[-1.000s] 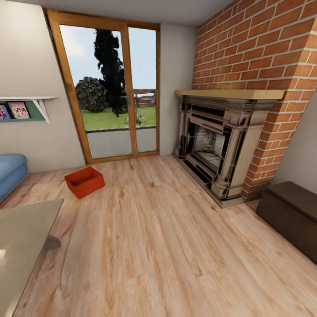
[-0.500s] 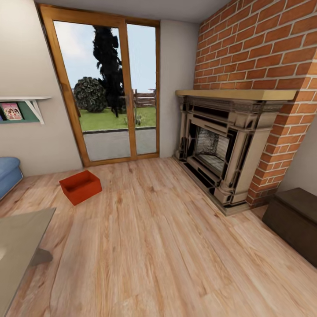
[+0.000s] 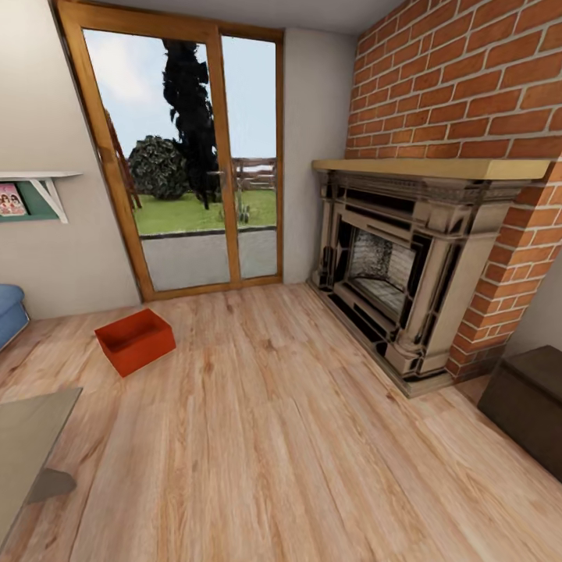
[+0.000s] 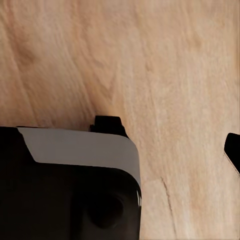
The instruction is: Move the two storage containers from the living room to the garage. In the garage, place one container on the floor and stack the other container on top of it (either order is fine).
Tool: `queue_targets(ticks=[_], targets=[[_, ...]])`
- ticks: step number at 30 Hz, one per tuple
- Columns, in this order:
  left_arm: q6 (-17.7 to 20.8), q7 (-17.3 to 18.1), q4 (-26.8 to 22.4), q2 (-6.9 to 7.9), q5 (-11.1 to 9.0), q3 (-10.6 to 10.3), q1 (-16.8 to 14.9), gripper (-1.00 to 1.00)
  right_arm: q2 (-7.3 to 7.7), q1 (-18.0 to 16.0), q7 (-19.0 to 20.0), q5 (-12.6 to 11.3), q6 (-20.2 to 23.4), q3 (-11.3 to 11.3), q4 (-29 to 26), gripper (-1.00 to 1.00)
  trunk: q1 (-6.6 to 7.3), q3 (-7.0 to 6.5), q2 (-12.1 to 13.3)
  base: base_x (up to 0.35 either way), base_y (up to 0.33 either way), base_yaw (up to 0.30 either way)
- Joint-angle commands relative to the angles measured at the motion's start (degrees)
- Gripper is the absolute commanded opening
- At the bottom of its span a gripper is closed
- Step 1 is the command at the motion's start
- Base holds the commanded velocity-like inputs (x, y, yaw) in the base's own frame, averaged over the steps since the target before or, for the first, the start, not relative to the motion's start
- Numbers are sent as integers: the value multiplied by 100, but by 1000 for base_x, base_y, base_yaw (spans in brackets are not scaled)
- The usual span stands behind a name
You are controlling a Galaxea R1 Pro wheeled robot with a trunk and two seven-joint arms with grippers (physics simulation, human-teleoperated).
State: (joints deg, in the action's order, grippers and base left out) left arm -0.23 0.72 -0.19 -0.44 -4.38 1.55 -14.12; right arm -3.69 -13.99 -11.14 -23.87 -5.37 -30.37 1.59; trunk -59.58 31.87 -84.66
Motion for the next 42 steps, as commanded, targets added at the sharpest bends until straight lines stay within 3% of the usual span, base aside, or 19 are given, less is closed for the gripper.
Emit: queue_targets(ticks=[1, 28, 42], targets=[[-3, 7, 1, 0, -46, 12, -3, 100, -5, -6, -6, -56, -33, -48, 17, 100, -3, 5, -2, 323, 0, 0], [0, 7, 1, 0, -46, 12, -3, 100, -14, -6, -7, -74, -40, -45, 17, 100, -3, 5, -2, 323, 0, 2], [-3, 7, 1, 0, -46, 12, -3, 100, 8, -5, -3, -30, -43, -48, 17, 100, -3, 5, -2, 323, 0, 251]])
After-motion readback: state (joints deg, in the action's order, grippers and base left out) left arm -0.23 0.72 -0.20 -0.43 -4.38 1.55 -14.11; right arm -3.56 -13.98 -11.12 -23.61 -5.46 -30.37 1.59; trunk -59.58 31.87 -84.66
